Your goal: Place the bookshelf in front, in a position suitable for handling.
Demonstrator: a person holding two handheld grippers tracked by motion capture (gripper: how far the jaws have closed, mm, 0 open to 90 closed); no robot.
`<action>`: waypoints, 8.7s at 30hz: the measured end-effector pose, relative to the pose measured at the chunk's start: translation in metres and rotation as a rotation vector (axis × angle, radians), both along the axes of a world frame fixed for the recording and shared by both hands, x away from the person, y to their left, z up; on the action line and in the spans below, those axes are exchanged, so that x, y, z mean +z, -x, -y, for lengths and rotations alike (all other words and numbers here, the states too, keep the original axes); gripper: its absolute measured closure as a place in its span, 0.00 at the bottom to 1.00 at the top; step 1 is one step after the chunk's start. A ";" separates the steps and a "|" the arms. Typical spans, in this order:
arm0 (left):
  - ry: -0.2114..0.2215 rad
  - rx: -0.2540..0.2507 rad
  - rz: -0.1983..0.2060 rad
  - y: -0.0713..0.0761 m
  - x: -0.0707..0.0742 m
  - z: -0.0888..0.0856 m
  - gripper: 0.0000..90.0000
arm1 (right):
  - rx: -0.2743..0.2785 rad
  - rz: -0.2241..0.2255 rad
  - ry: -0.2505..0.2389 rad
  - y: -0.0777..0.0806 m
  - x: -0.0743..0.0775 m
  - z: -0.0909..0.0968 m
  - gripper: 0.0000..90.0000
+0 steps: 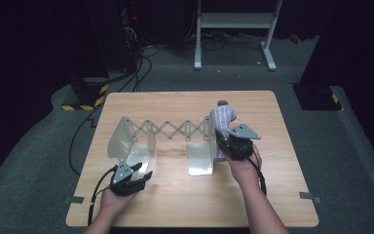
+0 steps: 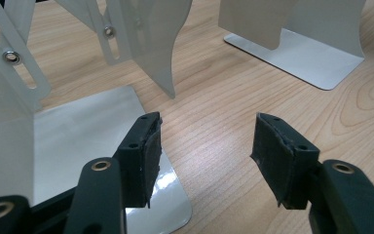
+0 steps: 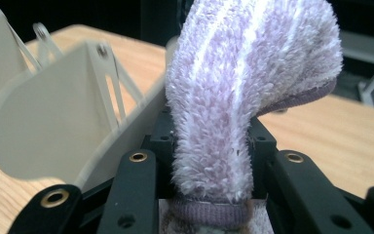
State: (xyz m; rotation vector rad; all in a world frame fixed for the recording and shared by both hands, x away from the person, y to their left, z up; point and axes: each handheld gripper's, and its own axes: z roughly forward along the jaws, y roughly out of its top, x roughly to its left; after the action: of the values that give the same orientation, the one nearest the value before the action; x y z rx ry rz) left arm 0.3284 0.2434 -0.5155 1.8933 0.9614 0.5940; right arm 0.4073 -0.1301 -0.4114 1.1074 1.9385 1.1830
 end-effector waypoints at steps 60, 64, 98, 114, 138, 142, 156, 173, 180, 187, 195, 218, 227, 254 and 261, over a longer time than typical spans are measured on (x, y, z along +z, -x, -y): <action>-0.011 0.012 -0.010 -0.003 0.000 -0.001 0.49 | -0.005 0.179 -0.146 0.060 0.009 0.016 0.73; -0.009 0.032 -0.010 -0.004 0.001 -0.006 0.50 | 0.039 0.239 -0.176 0.077 0.028 0.011 0.73; 0.039 0.279 0.052 -0.020 0.018 -0.070 0.60 | 0.039 -0.003 0.041 0.054 -0.056 -0.026 0.73; 0.003 0.188 0.115 -0.021 0.020 -0.034 0.95 | -0.137 -0.015 0.103 0.045 -0.064 0.022 0.73; -0.034 0.221 -0.018 0.004 0.002 -0.035 0.63 | -0.111 -0.106 0.199 0.027 -0.090 -0.022 0.73; -0.066 0.150 -0.001 0.012 -0.001 -0.019 0.63 | -0.111 -0.095 0.207 0.020 -0.089 -0.026 0.73; -0.052 0.056 0.040 0.018 0.002 -0.006 0.61 | -0.121 0.013 0.184 0.017 -0.049 -0.037 0.74; -0.023 0.017 0.064 0.021 0.006 -0.005 0.60 | -0.129 -0.018 0.190 0.014 -0.056 -0.035 0.74; -0.016 0.015 0.057 0.021 0.005 -0.005 0.59 | -0.116 -0.118 0.199 0.010 -0.082 -0.033 0.74; -0.019 0.008 0.052 0.020 0.004 -0.005 0.59 | -0.111 -0.178 0.205 0.005 -0.096 -0.032 0.73; -0.018 0.006 0.050 0.020 0.003 -0.004 0.59 | -0.103 -0.146 0.205 0.007 -0.088 -0.033 0.74; -0.014 0.004 0.055 0.020 0.004 -0.005 0.59 | -0.112 0.094 0.146 0.020 -0.019 -0.037 0.74; -0.016 0.003 0.055 0.020 0.004 -0.005 0.59 | -0.113 -0.038 0.197 0.008 -0.055 -0.039 0.74; -0.035 -0.017 0.042 0.019 0.001 -0.001 0.59 | -0.053 -0.200 0.136 0.014 -0.094 -0.035 0.73; -0.038 -0.017 0.039 0.019 0.001 -0.001 0.59 | -0.023 -0.199 0.085 0.015 -0.092 -0.038 0.74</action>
State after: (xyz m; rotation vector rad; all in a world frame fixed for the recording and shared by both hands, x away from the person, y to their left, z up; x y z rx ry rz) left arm 0.3094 0.2444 -0.5145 1.9147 0.9140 0.6414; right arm 0.3921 -0.0920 -0.5036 1.2382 2.0986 1.0001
